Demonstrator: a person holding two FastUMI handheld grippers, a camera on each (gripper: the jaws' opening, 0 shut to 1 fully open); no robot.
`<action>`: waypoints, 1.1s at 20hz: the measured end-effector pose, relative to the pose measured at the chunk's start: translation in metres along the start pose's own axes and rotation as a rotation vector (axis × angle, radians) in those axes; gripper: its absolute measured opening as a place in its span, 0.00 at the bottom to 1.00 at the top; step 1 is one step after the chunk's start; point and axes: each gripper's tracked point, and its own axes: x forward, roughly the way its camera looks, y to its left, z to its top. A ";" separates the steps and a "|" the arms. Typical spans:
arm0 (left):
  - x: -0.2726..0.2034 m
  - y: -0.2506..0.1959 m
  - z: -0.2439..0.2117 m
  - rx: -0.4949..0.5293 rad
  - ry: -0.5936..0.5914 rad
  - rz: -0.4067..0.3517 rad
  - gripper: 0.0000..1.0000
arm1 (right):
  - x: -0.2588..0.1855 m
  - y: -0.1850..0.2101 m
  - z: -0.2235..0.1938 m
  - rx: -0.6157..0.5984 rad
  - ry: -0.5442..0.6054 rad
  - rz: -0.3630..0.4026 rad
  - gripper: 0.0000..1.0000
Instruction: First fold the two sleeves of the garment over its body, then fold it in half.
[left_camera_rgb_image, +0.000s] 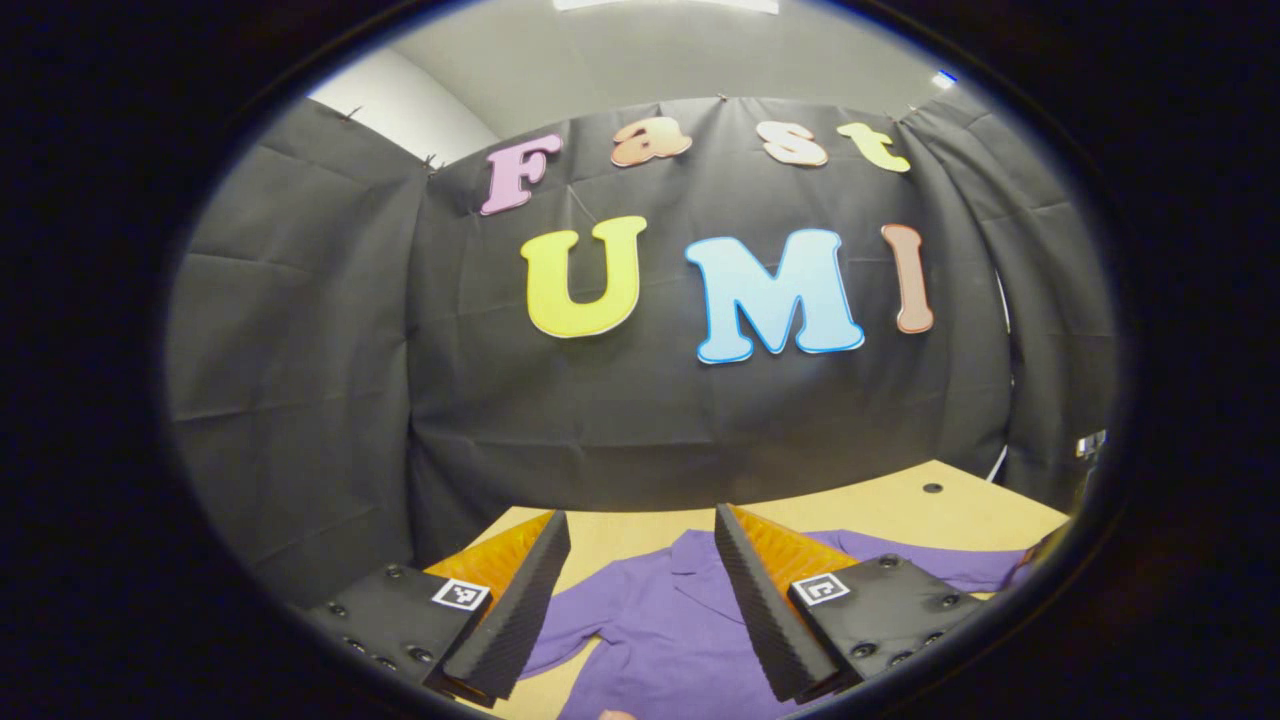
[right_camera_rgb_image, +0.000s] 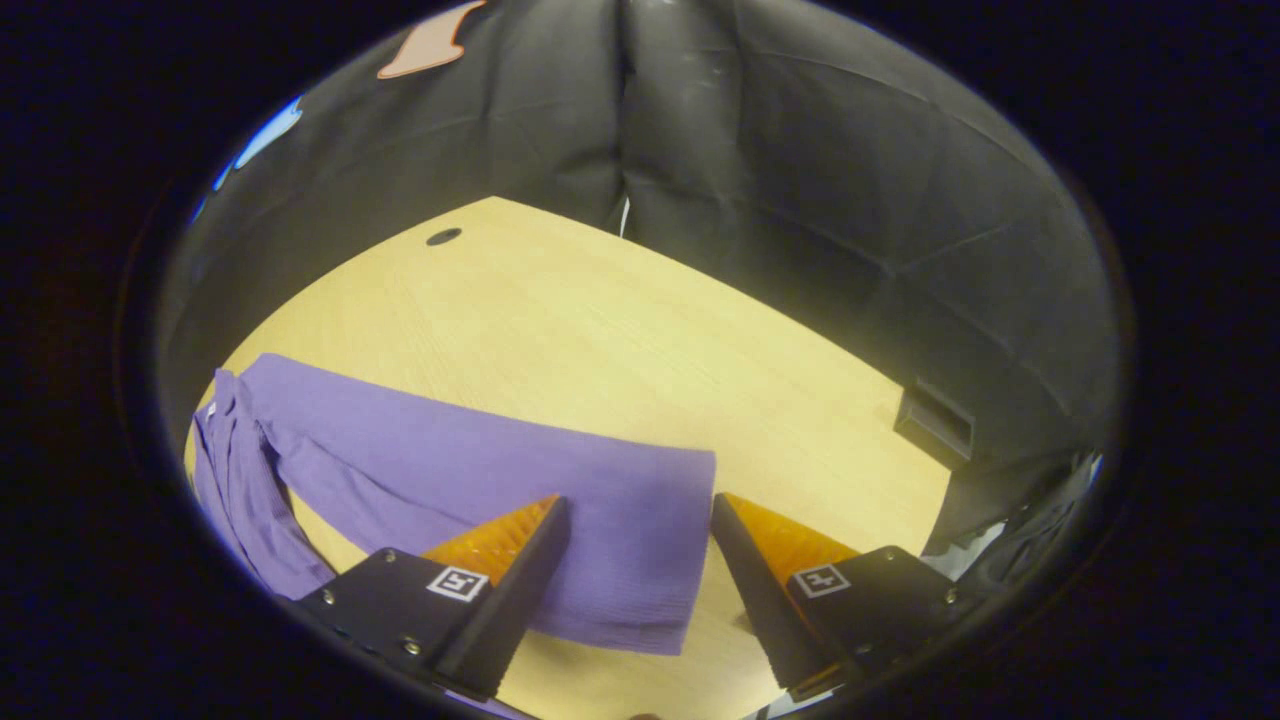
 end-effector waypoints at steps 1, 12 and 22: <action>-0.001 0.003 -0.001 0.000 0.000 0.004 0.94 | 0.002 0.001 -0.001 0.019 -0.004 0.001 0.96; -0.003 0.018 -0.001 -0.003 -0.011 0.012 0.94 | 0.012 0.016 0.006 0.015 0.001 0.024 0.06; 0.006 0.030 -0.006 -0.018 -0.008 -0.001 0.95 | -0.053 0.075 0.084 -0.032 -0.177 0.209 0.01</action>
